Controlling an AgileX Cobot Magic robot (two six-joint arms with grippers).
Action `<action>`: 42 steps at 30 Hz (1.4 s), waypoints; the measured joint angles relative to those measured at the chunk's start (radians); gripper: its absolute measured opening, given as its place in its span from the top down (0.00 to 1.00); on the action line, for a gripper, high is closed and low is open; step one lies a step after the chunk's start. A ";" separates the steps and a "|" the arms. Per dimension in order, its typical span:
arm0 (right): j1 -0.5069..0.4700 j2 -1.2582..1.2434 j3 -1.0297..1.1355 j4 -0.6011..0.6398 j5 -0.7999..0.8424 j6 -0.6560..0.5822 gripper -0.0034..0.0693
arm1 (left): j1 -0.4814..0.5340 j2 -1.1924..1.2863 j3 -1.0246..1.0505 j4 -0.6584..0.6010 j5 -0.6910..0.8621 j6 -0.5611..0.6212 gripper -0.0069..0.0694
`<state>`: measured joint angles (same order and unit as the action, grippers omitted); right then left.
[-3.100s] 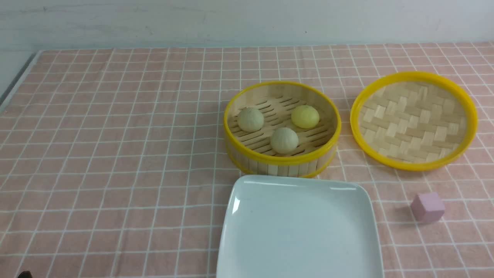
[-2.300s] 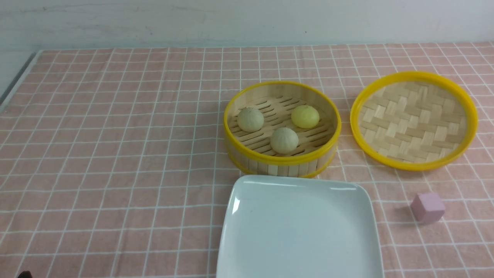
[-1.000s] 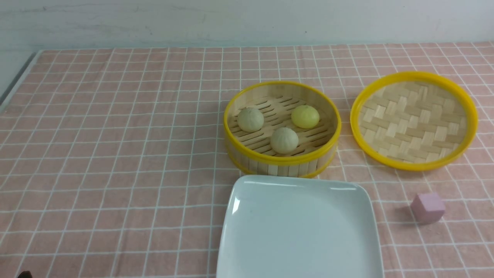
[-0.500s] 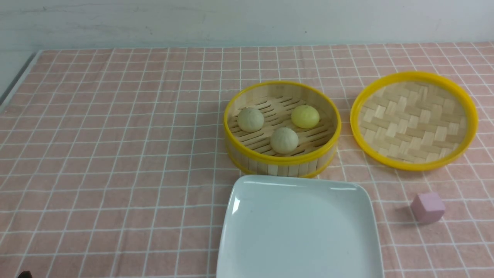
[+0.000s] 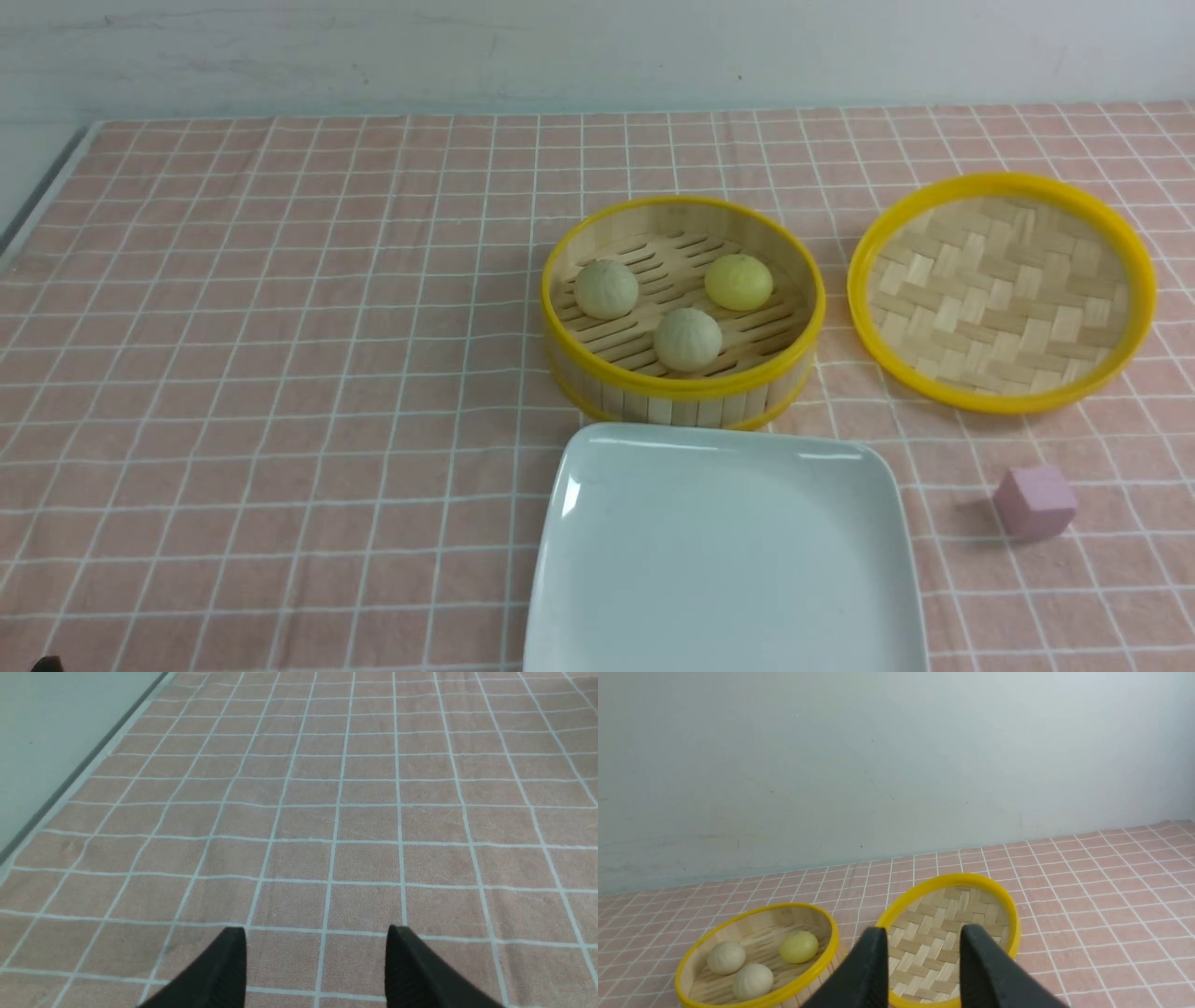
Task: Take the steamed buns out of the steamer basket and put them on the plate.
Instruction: Use the right arm to grab the steamed stuffed bun that is closest to it
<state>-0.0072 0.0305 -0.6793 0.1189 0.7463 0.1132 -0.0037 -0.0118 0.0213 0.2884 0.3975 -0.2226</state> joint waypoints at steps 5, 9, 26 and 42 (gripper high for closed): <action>0.000 0.000 0.000 0.000 -0.001 0.000 0.62 | 0.000 0.000 0.000 0.026 0.000 0.003 0.36; 0.000 0.000 0.000 -0.001 0.018 0.000 0.62 | 0.000 0.000 0.005 0.063 -0.020 0.007 0.36; 0.000 0.007 0.000 0.037 0.098 -0.200 0.62 | 0.000 0.000 0.006 0.020 -0.414 -0.113 0.36; 0.000 0.179 0.000 0.088 0.092 -0.376 0.62 | 0.000 0.000 0.006 -0.051 -0.527 -0.430 0.36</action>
<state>-0.0072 0.2096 -0.6793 0.2071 0.8385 -0.2627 -0.0037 -0.0118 0.0273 0.2375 -0.1300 -0.6522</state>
